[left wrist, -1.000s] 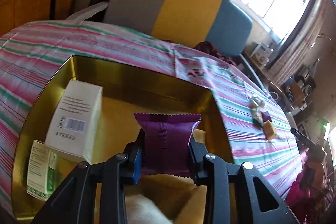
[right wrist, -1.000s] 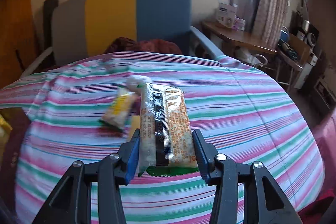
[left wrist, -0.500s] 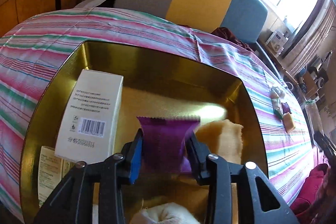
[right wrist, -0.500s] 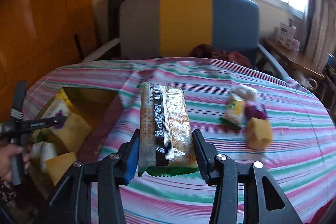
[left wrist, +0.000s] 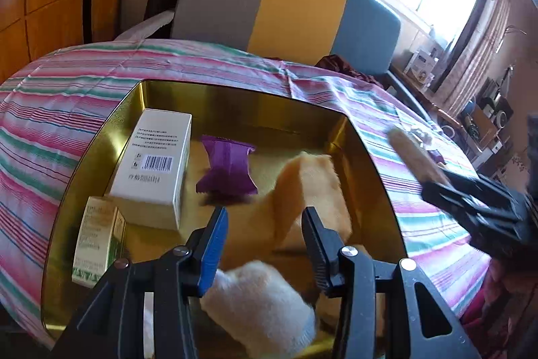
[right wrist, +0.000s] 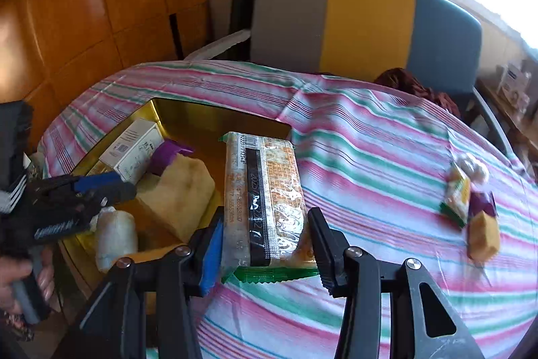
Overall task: Organize objects
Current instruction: 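Carry both packs into the gold tray and open both tools to release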
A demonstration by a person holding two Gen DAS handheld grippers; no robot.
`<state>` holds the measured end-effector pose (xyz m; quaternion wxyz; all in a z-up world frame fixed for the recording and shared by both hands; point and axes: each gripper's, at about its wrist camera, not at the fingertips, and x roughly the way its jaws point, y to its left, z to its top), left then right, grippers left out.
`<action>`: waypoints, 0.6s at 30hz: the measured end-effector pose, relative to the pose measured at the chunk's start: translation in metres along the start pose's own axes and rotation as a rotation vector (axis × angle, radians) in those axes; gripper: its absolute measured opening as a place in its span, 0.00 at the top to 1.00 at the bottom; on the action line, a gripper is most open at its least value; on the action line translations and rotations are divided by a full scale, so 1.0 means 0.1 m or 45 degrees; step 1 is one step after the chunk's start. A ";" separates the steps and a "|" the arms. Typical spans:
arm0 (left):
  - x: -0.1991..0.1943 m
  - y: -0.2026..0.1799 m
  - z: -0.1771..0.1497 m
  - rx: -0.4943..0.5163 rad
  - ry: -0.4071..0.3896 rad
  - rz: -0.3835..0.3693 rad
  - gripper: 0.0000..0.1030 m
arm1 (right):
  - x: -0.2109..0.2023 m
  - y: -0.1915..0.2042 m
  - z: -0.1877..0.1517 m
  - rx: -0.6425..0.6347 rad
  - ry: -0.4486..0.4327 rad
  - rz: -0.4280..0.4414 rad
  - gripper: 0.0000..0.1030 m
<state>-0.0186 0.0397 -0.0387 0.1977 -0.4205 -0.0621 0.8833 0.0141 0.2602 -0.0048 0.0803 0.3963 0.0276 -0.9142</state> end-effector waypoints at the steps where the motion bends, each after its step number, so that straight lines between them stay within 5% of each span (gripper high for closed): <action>1: -0.03 0.00 -0.02 -0.004 -0.005 -0.008 0.56 | 0.04 0.03 0.03 -0.012 0.002 0.003 0.53; 18: -0.22 0.23 -0.15 -0.077 -0.018 -0.045 0.55 | 0.88 0.37 0.53 -0.122 0.135 -0.062 0.53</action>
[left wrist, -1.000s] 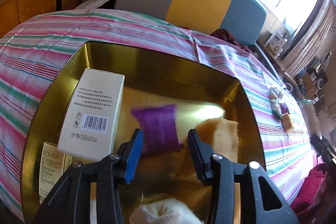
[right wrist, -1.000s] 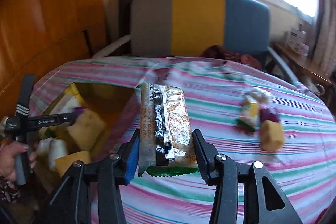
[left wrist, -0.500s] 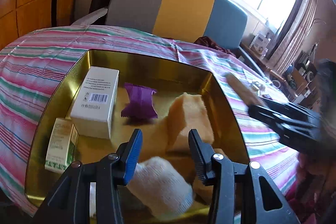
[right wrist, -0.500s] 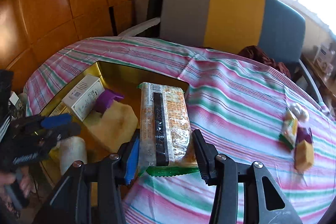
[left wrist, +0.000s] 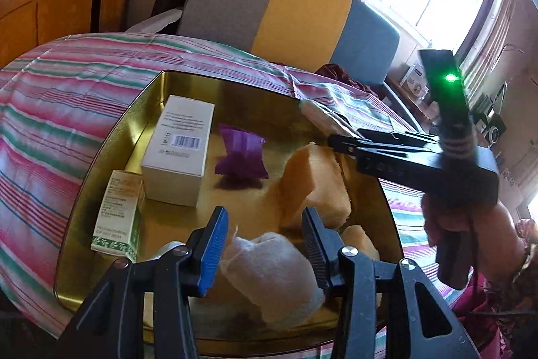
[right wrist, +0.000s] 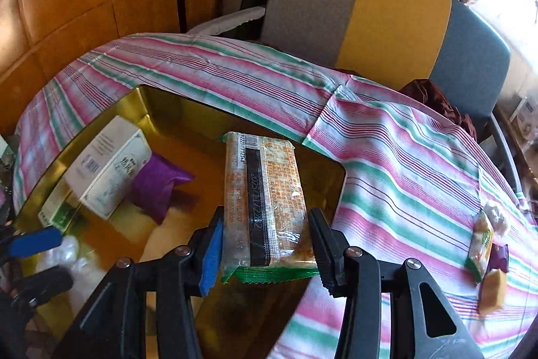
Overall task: Organize objects
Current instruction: 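Carry both packs into the gold tray and open both tools to release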
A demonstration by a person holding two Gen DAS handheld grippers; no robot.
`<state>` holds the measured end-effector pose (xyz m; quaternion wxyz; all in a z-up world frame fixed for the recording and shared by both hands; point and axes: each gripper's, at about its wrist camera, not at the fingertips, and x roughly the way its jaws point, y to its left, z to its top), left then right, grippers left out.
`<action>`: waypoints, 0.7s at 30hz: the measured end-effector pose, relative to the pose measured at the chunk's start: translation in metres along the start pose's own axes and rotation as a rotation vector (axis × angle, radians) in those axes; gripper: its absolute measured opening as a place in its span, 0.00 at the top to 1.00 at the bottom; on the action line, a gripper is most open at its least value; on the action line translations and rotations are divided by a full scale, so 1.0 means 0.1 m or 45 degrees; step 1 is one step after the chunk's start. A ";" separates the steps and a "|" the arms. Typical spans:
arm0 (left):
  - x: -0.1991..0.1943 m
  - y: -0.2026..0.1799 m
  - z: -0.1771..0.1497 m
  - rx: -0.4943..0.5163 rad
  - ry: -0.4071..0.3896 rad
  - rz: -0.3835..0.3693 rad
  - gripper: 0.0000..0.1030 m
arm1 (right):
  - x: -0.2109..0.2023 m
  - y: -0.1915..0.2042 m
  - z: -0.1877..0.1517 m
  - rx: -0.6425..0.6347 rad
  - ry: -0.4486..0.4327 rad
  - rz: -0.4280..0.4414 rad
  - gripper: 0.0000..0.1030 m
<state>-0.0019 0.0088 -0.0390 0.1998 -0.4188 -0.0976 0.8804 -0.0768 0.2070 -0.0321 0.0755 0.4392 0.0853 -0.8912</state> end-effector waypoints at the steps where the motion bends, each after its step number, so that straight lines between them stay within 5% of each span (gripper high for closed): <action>1: 0.00 0.02 0.00 -0.006 0.003 0.002 0.55 | 0.05 0.00 0.02 0.002 0.010 0.001 0.53; 21: 0.04 -0.12 -0.05 0.007 0.008 -0.031 0.55 | -0.31 -0.20 -0.21 0.134 -0.033 0.058 0.36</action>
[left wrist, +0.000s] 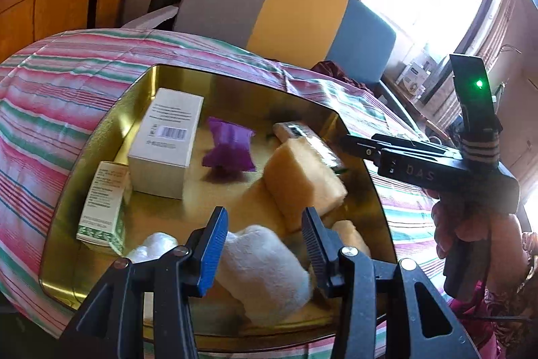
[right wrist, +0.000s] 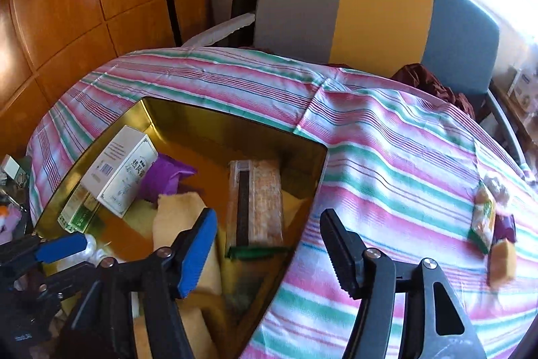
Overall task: Organize objects
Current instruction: 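Carry both packs into the gold tray and open both tools to release, then withdraw both tools from the tray toward the remaining items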
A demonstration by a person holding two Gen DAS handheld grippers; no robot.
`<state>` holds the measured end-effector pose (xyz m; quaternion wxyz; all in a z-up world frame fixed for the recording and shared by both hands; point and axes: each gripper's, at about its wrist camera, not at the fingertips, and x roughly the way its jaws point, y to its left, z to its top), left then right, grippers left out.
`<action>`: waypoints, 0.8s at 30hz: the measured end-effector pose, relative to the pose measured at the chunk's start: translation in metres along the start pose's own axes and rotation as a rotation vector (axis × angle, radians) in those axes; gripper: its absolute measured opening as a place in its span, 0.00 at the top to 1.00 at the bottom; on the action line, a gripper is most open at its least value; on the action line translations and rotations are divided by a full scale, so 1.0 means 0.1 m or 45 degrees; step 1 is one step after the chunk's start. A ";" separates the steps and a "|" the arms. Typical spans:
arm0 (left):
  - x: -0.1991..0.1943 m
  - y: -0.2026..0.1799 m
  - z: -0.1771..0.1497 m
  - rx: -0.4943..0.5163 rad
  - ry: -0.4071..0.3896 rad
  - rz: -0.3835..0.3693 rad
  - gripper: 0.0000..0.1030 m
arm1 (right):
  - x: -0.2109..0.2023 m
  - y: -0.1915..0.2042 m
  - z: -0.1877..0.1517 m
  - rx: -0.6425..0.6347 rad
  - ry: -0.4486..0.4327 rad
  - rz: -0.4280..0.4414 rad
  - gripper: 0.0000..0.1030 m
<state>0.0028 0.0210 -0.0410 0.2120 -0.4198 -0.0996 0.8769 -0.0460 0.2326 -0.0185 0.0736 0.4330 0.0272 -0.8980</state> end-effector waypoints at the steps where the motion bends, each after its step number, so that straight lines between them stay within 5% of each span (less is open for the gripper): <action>1: 0.00 -0.03 0.00 0.012 -0.001 -0.005 0.55 | -0.03 -0.02 -0.03 0.006 0.001 -0.001 0.34; 6: 0.00 -0.18 -0.03 0.049 0.014 -0.048 0.55 | -0.16 -0.13 -0.15 0.018 0.008 -0.079 0.24; 24: 0.05 -0.81 -0.16 0.232 0.075 -0.084 0.55 | -0.56 -1.17 -0.71 0.261 0.086 -0.279 0.13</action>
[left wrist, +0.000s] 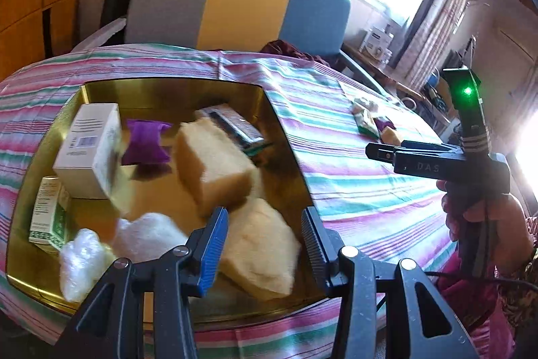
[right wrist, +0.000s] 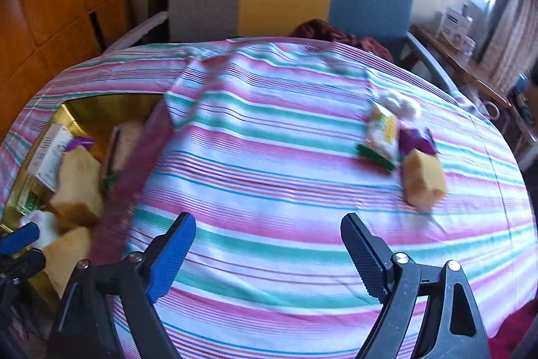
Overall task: Organize objects
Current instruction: 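Withdraw both tools from the tray toward the remaining items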
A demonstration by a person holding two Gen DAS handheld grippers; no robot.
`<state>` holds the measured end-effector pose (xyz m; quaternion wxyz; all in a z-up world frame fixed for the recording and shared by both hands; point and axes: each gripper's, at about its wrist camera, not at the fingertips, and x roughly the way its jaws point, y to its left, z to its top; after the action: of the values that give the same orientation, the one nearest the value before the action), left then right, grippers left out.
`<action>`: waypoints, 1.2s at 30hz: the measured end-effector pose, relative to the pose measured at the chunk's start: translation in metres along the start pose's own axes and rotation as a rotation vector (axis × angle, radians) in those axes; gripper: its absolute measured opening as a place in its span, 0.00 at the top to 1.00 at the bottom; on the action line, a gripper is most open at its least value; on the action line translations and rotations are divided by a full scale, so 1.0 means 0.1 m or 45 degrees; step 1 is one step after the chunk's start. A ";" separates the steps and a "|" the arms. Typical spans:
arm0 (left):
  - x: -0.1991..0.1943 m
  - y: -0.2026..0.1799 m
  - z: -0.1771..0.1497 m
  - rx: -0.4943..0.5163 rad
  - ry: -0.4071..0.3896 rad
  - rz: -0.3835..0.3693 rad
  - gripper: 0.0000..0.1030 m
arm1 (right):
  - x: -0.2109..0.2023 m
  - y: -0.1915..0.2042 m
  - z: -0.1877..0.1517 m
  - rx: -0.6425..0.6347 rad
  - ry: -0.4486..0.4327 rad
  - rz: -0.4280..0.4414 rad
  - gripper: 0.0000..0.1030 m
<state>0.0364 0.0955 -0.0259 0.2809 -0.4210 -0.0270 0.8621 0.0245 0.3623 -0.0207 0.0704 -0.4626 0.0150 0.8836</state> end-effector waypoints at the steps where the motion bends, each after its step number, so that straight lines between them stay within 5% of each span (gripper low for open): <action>1: 0.01 -0.05 0.00 0.013 0.006 -0.007 0.55 | 0.00 -0.08 -0.03 0.008 0.009 -0.018 0.12; 23: 0.37 -1.12 -0.04 0.319 0.163 -0.134 0.55 | 0.21 -1.40 -0.24 0.219 0.149 -0.154 0.08; 36: 0.51 -1.31 -0.07 0.384 0.219 -0.107 0.55 | 0.52 -2.14 0.06 0.363 0.005 -0.124 0.08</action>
<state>0.0773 0.2304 -0.0290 0.3778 -0.4449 0.1091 0.8046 0.0198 0.5800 -0.0519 0.1781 -0.4498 0.1180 0.8672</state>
